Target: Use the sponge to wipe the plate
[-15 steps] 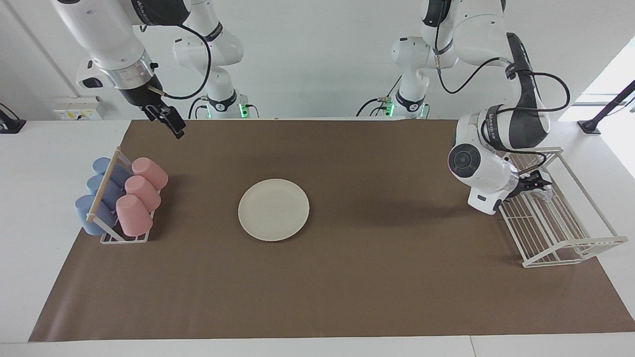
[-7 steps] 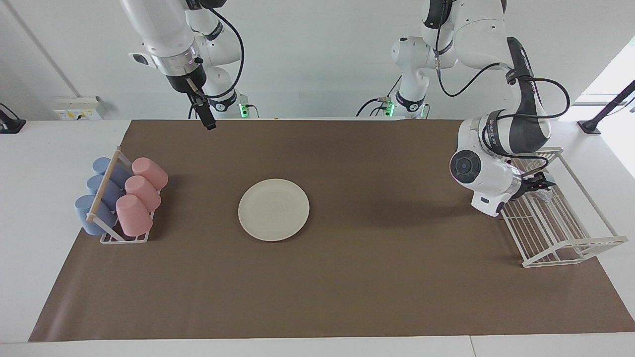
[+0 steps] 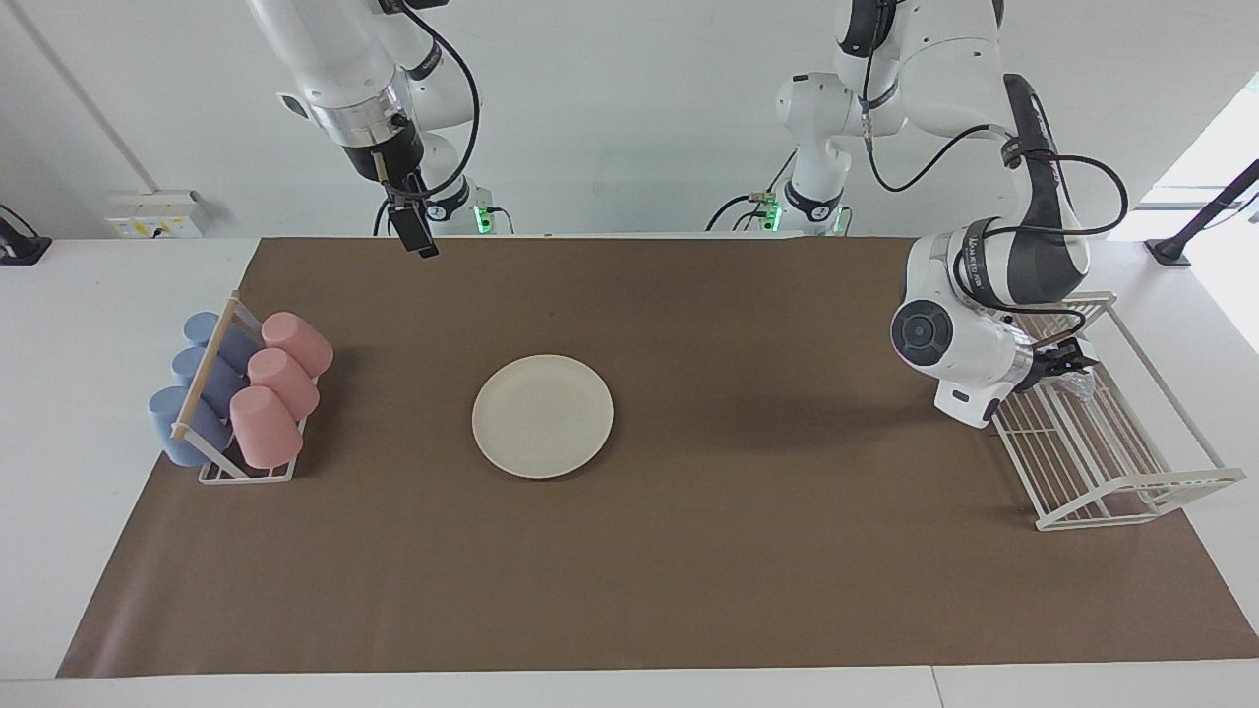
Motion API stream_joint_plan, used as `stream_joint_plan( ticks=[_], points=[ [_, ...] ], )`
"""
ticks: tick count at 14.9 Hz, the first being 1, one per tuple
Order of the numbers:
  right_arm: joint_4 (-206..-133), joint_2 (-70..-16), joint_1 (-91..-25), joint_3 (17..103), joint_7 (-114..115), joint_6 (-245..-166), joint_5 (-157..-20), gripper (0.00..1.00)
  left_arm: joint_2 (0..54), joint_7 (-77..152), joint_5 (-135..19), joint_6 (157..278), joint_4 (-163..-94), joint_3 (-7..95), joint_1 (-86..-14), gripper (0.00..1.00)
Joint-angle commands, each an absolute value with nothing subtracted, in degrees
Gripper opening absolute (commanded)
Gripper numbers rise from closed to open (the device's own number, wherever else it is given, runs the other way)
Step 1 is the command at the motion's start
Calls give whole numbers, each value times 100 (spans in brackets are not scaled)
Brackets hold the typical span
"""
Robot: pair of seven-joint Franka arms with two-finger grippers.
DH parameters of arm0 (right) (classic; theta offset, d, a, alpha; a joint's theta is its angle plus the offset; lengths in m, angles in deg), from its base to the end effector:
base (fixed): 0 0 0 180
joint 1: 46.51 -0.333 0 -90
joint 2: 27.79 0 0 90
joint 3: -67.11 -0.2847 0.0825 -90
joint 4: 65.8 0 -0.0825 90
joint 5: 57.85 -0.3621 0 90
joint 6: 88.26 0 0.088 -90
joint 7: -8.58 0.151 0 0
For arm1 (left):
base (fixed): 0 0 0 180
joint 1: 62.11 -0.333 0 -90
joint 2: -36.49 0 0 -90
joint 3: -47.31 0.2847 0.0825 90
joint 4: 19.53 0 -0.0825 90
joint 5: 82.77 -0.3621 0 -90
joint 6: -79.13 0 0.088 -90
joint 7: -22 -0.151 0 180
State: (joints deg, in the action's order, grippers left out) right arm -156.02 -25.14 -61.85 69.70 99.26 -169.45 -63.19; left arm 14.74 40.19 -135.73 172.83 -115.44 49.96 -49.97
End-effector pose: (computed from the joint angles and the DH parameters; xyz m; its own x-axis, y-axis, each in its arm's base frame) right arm 0.4827 0.1243 0.5599 0.2121 -0.9727 -0.0937 -0.9686 -0.2220 0.1116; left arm 0.5981 0.0151 0.3514 0.9827 -0.0233 -0.1839 -0.1658 -0.5545 -0.8155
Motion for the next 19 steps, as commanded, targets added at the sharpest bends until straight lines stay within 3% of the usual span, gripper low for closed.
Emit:
stream_joint_plan(
  ticks=[1, 2, 3, 5, 12, 17, 19],
  points=[
    [-15607, -2454, -6303, 6905, 10166, -16974, -6365, 100, 1592, 3975, -13691, 17203, -11665, 4995, -4945, 82],
    [-15615, -2445, -6347, 6905, 10140, -16965, -6365, 100, 1601, 3975, -13691, 17211, -11665, 4995, -4945, 75],
    [-15624, -2445, -6356, 6896, 10131, -16965, -6339, 100, 1601, 3975, -13691, 17203, -11674, 4995, -4936, 60],
    [-15659, -2428, -6365, 6878, 10122, -16965, -6338, 100, 1627, 3975, -13682, 17203, -11674, 4995, -4954, 0],
    [-15660, -2419, -6365, 6878, 10131, -16965, -6338, 100, 1794, 3966, -13035, 17212, -11403, 4977, -5006, 0],
    [-15660, -2419, -6356, 6878, 10078, -16965, -6338, 100, 1873, 3992, -9988, 15782, -9822, 4986, -4989, 0],
    [-15660, -2419, -6356, 6870, 10078, -16965, -6338, 100, 2074, 4054, -8539, 15595, -9688, 5047, -5015, 0]
  ],
)
